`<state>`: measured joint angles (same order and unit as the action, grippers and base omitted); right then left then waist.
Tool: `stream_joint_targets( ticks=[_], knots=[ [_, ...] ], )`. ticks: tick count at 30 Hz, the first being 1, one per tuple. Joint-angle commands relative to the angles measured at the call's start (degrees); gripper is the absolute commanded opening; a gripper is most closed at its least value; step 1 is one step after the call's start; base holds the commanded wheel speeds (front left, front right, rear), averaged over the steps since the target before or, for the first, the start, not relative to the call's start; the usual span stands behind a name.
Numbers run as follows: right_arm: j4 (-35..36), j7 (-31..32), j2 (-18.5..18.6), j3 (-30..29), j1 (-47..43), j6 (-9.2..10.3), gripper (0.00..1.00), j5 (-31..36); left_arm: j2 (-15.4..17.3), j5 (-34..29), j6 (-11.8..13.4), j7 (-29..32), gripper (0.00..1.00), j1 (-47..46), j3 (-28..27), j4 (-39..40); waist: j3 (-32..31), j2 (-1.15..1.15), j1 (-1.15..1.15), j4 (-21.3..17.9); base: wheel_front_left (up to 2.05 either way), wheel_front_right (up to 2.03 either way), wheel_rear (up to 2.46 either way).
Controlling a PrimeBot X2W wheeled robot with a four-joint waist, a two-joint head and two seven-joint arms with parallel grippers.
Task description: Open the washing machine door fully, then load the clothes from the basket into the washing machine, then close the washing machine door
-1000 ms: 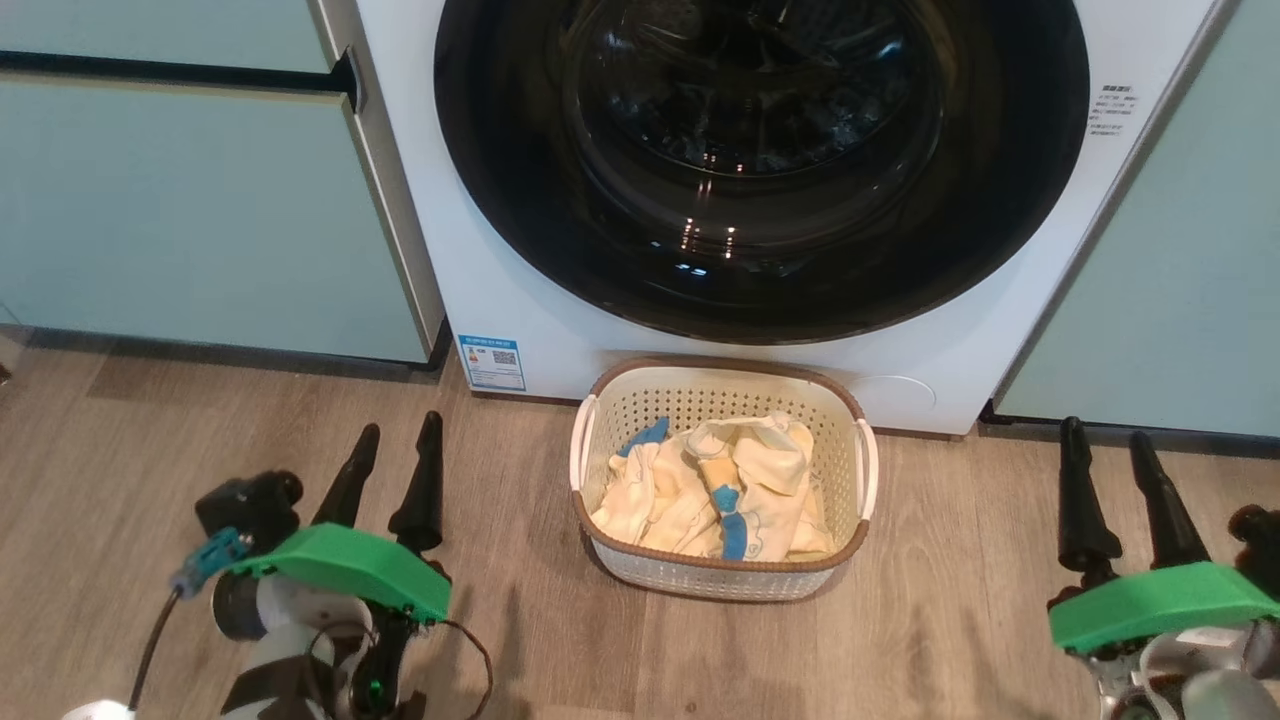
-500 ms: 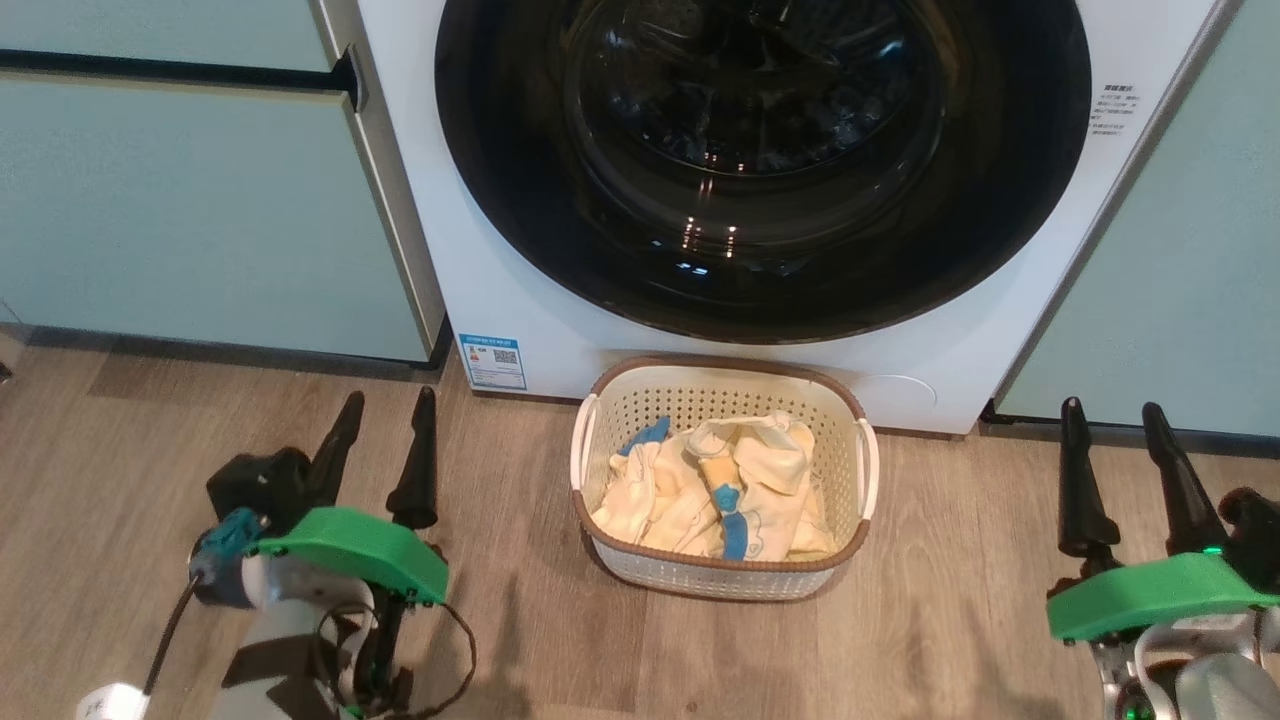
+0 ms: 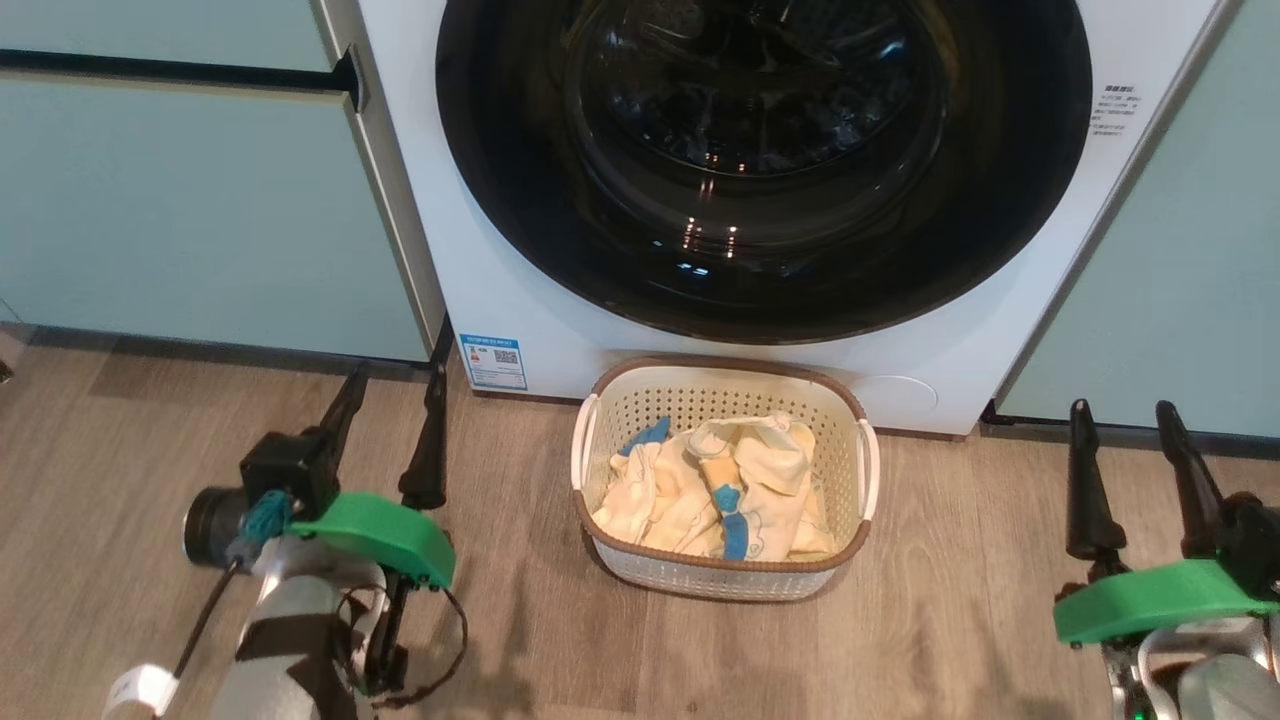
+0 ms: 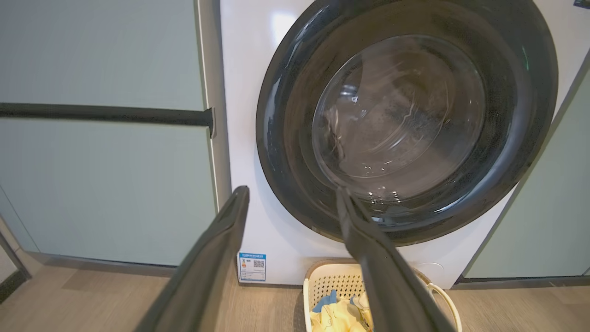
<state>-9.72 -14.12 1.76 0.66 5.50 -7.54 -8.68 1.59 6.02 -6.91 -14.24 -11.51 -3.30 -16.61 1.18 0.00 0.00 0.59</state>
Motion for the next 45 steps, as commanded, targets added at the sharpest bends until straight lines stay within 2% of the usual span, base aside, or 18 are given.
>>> stream_joint_targets(
  ticks=[1, 31, 45],
  knots=[
    [1.45, -0.88, 1.11, 0.85, 3.65, 0.05, 1.0, 1.31, 1.29, -1.81, 0.11, -0.75, 1.0, -3.2, -1.51, 1.61, -0.05, 0.0, 0.0, -0.01, 0.0, 0.0, 0.0],
    [-0.69, -0.88, 1.11, 1.51, 3.69, 0.05, 1.0, -0.09, 1.29, -1.6, 0.88, -0.75, 1.0, -3.28, -1.38, -0.28, -0.24, 0.0, 0.0, -0.27, 0.01, 0.03, -0.04],
    [-0.84, -0.88, 1.11, 1.76, 3.67, 0.05, 1.0, -0.25, 1.29, -0.84, 0.67, -0.75, 1.0, -3.46, -0.91, -0.79, -0.14, 0.0, 0.0, -0.28, 0.84, 0.84, -1.69]
  ],
)
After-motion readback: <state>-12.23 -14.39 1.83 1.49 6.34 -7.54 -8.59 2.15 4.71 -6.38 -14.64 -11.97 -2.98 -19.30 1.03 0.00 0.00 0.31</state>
